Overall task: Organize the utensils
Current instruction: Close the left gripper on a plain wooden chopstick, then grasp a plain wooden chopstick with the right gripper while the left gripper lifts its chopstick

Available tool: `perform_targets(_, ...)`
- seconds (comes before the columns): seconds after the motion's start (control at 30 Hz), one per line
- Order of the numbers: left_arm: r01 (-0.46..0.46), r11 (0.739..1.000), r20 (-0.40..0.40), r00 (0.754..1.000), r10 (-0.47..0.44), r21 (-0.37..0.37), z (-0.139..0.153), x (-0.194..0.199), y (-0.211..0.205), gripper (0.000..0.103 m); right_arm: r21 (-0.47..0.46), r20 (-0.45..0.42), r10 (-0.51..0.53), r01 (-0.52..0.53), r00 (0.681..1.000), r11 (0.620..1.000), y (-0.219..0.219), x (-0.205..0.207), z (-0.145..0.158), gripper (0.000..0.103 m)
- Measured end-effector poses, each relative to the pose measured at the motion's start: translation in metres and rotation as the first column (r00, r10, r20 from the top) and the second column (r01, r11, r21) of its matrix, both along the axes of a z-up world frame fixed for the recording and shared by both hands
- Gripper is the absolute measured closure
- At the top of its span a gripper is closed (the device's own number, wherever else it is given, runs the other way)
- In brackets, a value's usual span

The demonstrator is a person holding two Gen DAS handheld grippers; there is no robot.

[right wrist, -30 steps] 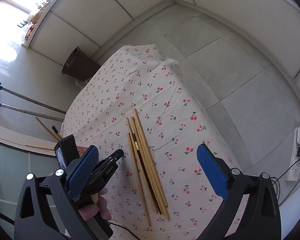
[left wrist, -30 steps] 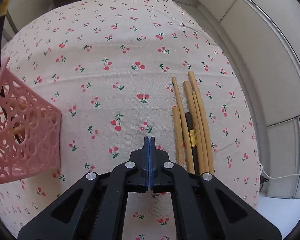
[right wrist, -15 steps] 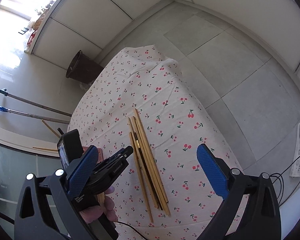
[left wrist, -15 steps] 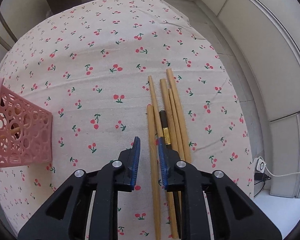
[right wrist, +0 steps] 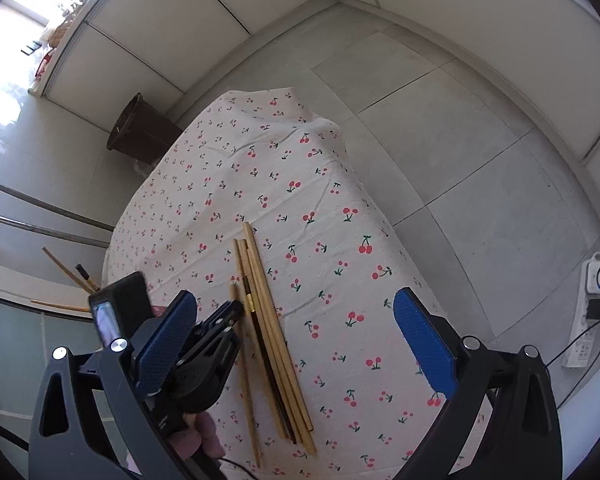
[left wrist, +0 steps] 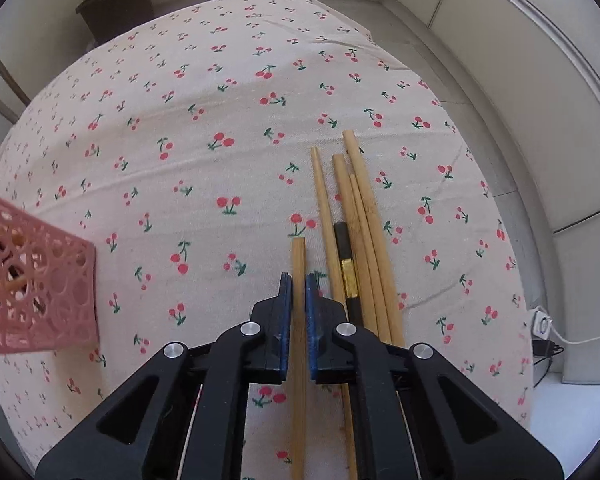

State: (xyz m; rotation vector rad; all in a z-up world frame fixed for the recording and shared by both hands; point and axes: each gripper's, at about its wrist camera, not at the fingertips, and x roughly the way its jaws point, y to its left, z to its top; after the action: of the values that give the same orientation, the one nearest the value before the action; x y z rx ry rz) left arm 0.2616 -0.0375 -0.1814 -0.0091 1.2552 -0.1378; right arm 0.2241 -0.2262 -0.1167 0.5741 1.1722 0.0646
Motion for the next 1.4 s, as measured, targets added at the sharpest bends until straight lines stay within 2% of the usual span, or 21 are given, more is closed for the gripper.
perform_targets(0.1, -0.015, 1.0, 0.038, 0.999, 0.016, -0.009, 0.018, -0.024, 0.014, 0.097, -0.01, -0.029, 0.027, -0.027, 0.999, 1.0, 0.016, 0.017, -0.017, 0.007)
perform_targets(0.2, -0.008, 0.999, 0.099, 0.995, 0.011, -0.032, 0.049, -0.056, 0.023, 0.097, -0.034, -0.044, 0.044, -0.045, 0.998, 0.998, 0.033, 0.031, -0.032, 0.007)
perform_targets(0.3, -0.001, 0.997, 0.164, 0.986, 0.013, -0.072, 0.081, -0.092, 0.035, 0.097, -0.022, -0.071, 0.051, -0.052, 0.996, 0.998, 0.051, 0.047, -0.047, 0.013)
perform_targets(0.37, 0.002, 0.996, 0.195, 0.981, 0.016, -0.092, 0.095, -0.115, 0.045, 0.097, -0.023, -0.084, 0.072, -0.074, 0.994, 0.997, 0.063, 0.059, -0.056, 0.033)
perform_targets(0.4, 0.003, 0.995, 0.205, 0.979, 0.018, -0.099, 0.099, -0.123, 0.047, 0.097, -0.038, -0.088, 0.076, -0.079, 0.993, 0.996, 0.067, 0.063, -0.059, 0.037)
perform_targets(0.47, -0.001, 0.993, 0.218, 0.976, 0.028, -0.121, 0.103, -0.134, 0.054, 0.097, -0.056, -0.094, 0.073, -0.079, 0.993, 0.995, 0.074, 0.07, -0.066, 0.049)
perform_targets(0.6, 0.013, 0.993, 0.222, 0.975, 0.013, -0.117, 0.101, -0.132, 0.057, 0.097, -0.06, -0.097, 0.047, -0.053, 0.994, 0.997, 0.08, 0.079, -0.076, 0.055)
perform_targets(0.77, 0.003, 0.991, 0.225, 0.974, 0.026, -0.131, 0.106, -0.133, 0.066, 0.097, -0.139, -0.073, 0.073, -0.082, 0.995, 0.987, 0.091, 0.088, -0.079, 0.068)
perform_targets(0.9, -0.006, 0.991, 0.226, 0.973, 0.037, -0.135, 0.108, -0.133, 0.07, 0.097, -0.205, -0.059, 0.094, -0.105, 0.994, 0.973, 0.101, 0.089, -0.078, 0.068)
perform_targets(1.0, -0.014, 0.991, 0.226, 0.973, 0.044, -0.132, 0.107, -0.132, 0.072, 0.097, -0.28, -0.055, 0.125, -0.135, 0.991, 0.95, 0.113, 0.088, -0.077, 0.068)
perform_targets(1.1, -0.022, 0.992, 0.231, 0.972, 0.051, -0.128, 0.109, -0.134, 0.073, 0.097, -0.42, -0.041, 0.192, -0.191, 0.981, 0.887, 0.132, 0.082, -0.078, 0.071)
perform_targets(1.13, -0.025, 0.992, 0.234, 0.971, 0.054, -0.127, 0.111, -0.136, 0.073, 0.097, -0.435, -0.025, 0.224, -0.212, 0.974, 0.875, 0.137, 0.08, -0.078, 0.079)
perform_targets(1.17, -0.027, 0.991, 0.238, 0.97, 0.057, -0.128, 0.112, -0.137, 0.074, 0.097, -0.429, -0.021, 0.237, -0.223, 0.971, 0.876, 0.137, 0.079, -0.078, 0.089)
perform_targets(1.23, -0.03, 0.991, 0.251, 0.966, 0.062, -0.133, 0.116, -0.139, 0.075, 0.097, -0.375, -0.028, 0.251, -0.243, 0.968, 0.895, 0.133, 0.077, -0.077, 0.095)
perform_targets(1.3, -0.03, 0.989, 0.266, 0.962, 0.069, -0.148, 0.121, -0.141, 0.078, 0.096, -0.269, -0.009, 0.245, -0.239, 0.969, 0.933, 0.12, 0.071, -0.076, 0.095)
perform_targets(1.4, -0.032, 0.984, 0.294, 0.952, 0.083, -0.173, 0.13, -0.145, 0.084, 0.097, -0.172, 0.042, 0.213, -0.203, 0.976, 0.964, 0.097, 0.057, -0.072, 0.096)
